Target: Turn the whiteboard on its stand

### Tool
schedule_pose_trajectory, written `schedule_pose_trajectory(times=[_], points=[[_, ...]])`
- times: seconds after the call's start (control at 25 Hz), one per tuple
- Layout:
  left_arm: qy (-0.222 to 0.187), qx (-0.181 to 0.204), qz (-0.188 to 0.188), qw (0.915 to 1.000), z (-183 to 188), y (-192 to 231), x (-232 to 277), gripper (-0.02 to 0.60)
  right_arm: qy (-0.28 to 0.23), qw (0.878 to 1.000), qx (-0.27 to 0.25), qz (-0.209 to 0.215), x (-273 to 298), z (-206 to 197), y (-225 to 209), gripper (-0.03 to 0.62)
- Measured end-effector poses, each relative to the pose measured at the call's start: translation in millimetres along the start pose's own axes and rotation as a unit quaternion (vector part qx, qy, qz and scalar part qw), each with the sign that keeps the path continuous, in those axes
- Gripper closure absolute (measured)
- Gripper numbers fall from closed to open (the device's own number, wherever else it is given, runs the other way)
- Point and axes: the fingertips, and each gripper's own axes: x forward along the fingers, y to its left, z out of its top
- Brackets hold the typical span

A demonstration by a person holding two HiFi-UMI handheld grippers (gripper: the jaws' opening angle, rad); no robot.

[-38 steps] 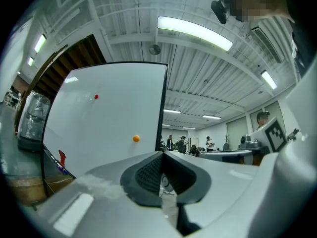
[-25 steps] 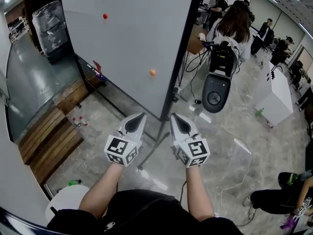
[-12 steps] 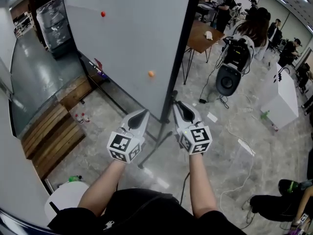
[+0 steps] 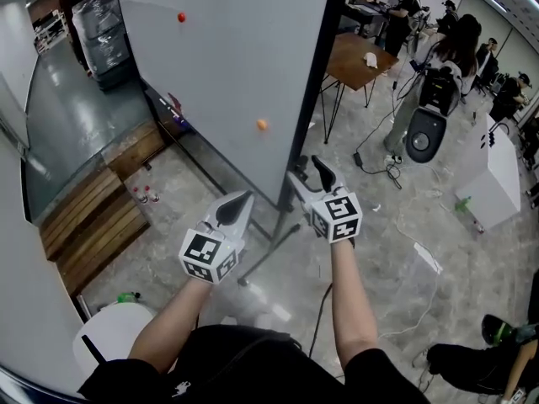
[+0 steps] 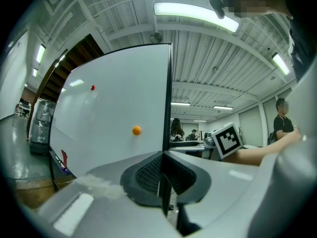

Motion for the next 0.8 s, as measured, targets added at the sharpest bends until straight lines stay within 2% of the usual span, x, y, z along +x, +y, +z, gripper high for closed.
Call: schedule_pose_trajectory(times=[0.4, 0.68, 0.8], points=[[0.002, -0.001, 0.041, 0.9992, 0, 11, -18, 0.578, 0.013, 0.999, -0.007, 0.049, 27, -1, 2, 0.309], [0.004, -0.004, 0.065, 0.9978, -4, 19, -28, 0.578, 0.014, 0.998, -0.007, 0.068, 36, -4, 5, 0.31], [0.003, -0.005, 0.073, 0.9973, -4, 22, -31, 0.578, 0.014, 0.997, -0.009, 0.081, 37, -4, 9, 0.354]])
